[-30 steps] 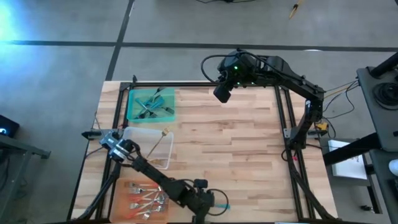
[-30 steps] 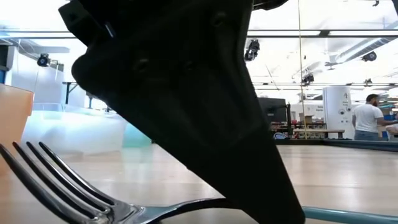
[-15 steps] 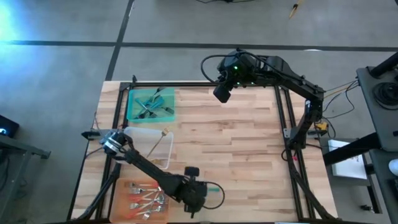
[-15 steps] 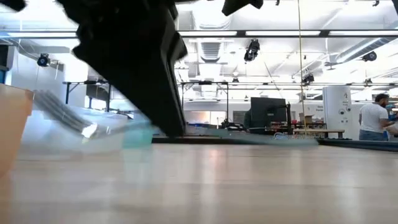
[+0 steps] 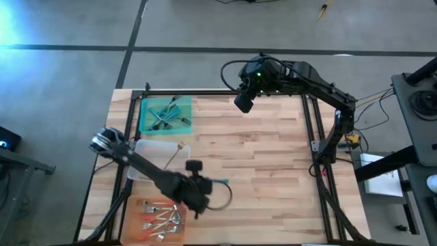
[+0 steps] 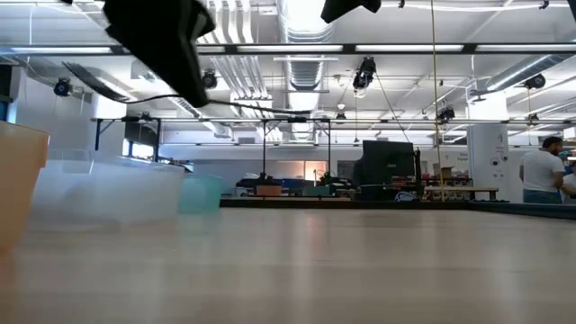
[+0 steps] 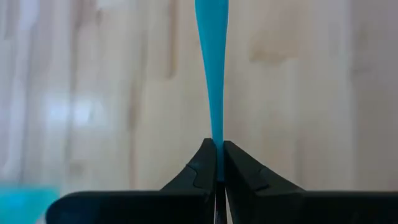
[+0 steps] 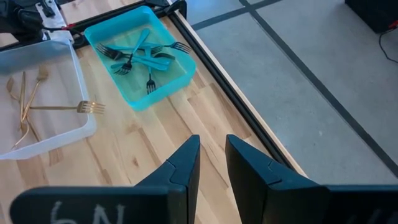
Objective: Sort silverware by color (type)
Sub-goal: Put the blue fork into the blue bin, then return to Home Position
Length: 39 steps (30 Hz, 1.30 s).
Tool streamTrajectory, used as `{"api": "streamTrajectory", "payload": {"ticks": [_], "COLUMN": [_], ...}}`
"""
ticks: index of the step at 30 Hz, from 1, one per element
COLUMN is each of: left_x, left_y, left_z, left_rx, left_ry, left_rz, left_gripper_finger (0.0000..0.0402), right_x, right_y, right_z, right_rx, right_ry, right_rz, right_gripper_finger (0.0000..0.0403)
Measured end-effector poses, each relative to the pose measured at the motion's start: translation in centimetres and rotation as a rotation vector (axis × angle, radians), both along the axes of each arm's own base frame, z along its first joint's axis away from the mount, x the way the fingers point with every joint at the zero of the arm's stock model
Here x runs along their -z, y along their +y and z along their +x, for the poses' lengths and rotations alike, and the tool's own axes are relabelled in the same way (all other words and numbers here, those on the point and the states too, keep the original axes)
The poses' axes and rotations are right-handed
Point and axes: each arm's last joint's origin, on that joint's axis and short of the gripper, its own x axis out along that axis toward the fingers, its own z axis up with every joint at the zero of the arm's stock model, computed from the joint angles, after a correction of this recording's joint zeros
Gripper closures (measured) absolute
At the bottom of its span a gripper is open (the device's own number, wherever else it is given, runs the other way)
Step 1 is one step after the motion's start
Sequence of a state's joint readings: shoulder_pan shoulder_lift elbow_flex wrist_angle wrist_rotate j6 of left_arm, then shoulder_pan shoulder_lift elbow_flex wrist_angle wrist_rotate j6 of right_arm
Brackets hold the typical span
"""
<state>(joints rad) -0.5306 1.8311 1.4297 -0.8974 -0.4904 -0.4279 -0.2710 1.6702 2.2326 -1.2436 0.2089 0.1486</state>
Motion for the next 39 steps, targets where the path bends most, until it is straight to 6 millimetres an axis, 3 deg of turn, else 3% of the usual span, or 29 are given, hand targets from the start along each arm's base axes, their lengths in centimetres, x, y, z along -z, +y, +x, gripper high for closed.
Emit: {"api": "streamTrajectory", "payload": {"ticks": [5, 14, 20, 28, 39], "left_x": [-0.2, -0.9, -2.3, -1.9, -0.4], "left_y": [4.9, 16.4, 23.0, 27.2, 29.4], "left_z": [-4.0, -11.8, -14.1, -15.3, -15.3], "left_rx": [-0.088, -0.325, -0.555, -0.711, -0.782], "left_ry": [-0.008, -0.104, -0.216, -0.177, -0.081], "left_rz": [-0.004, 0.069, 0.037, -0.018, 0.027], "left_gripper_finger": [0.0397, 0.0396, 0.0396, 0.039, 0.0363], "right_x": [0.0, 0.0, 0.0, 0.0, 0.0], "right_y": [0.0, 0.0, 0.0, 0.0, 0.0], "right_z": [0.0, 0.0, 0.0, 0.0, 0.0], "right_rx": [0.0, -0.001, -0.001, 0.0, 0.0], "right_ry": [0.0, 0.0, -0.001, -0.001, -0.001], "right_rz": [-0.001, -0.001, -0.001, 0.0, 0.0], "right_gripper_finger": [0.0335, 0.0335, 0.0335, 0.0335, 0.0335]}}
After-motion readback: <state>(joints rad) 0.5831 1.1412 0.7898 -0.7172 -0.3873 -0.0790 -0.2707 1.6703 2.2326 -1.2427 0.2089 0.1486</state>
